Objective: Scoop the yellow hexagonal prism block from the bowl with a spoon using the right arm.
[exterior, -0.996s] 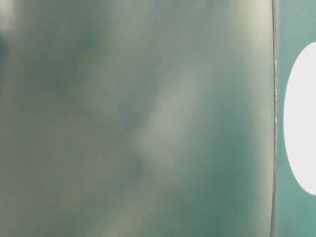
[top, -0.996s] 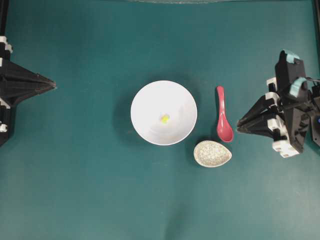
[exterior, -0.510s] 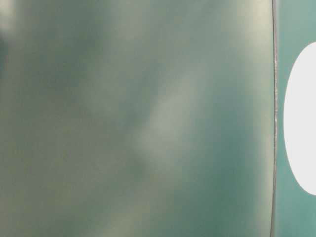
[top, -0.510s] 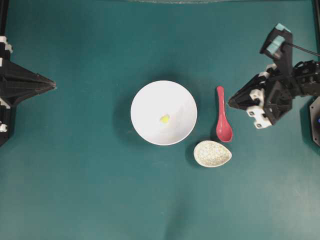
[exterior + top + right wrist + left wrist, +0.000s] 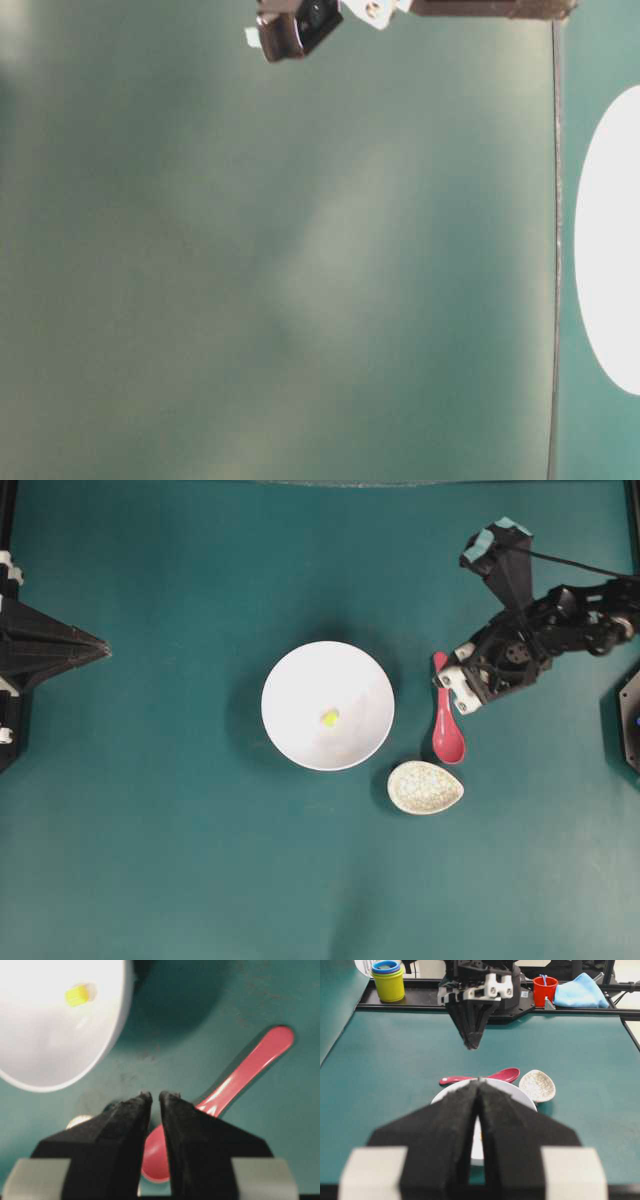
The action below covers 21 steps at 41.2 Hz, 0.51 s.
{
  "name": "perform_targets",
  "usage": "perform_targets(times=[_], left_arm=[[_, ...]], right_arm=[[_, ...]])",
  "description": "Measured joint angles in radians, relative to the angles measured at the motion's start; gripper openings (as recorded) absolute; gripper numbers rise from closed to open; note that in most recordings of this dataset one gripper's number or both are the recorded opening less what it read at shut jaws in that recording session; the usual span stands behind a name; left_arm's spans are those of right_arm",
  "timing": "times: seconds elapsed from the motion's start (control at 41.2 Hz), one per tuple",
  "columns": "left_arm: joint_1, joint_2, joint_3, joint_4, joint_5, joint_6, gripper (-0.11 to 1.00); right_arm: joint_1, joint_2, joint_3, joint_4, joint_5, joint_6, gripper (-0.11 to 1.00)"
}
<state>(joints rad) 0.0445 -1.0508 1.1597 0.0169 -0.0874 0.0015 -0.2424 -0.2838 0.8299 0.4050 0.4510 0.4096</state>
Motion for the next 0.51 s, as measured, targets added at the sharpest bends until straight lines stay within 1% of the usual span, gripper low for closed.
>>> perform_targets(times=[0.121, 0.243, 0.316, 0.437, 0.51], left_arm=[[0.0, -0.002, -0.002, 0.0, 0.002, -0.005, 0.03], [0.0, -0.002, 0.0, 0.0, 0.0, -0.005, 0.03], [0.0, -0.002, 0.0, 0.0, 0.0, -0.005, 0.03], [0.0, -0.002, 0.0, 0.0, 0.002, -0.003, 0.03], [0.0, -0.002, 0.0, 0.0, 0.0, -0.003, 0.03]], right_arm=[[-0.035, 0.023, -0.025, -0.049, 0.052, 0.063, 0.25], [-0.057, 0.043, -0.046, -0.12, 0.106, 0.16, 0.31], [-0.057, 0.055, -0.057, -0.17, 0.141, 0.224, 0.39], [-0.057, 0.075, -0.078, -0.252, 0.212, 0.327, 0.56], [-0.057, 0.081, -0.086, -0.287, 0.247, 0.377, 0.63]])
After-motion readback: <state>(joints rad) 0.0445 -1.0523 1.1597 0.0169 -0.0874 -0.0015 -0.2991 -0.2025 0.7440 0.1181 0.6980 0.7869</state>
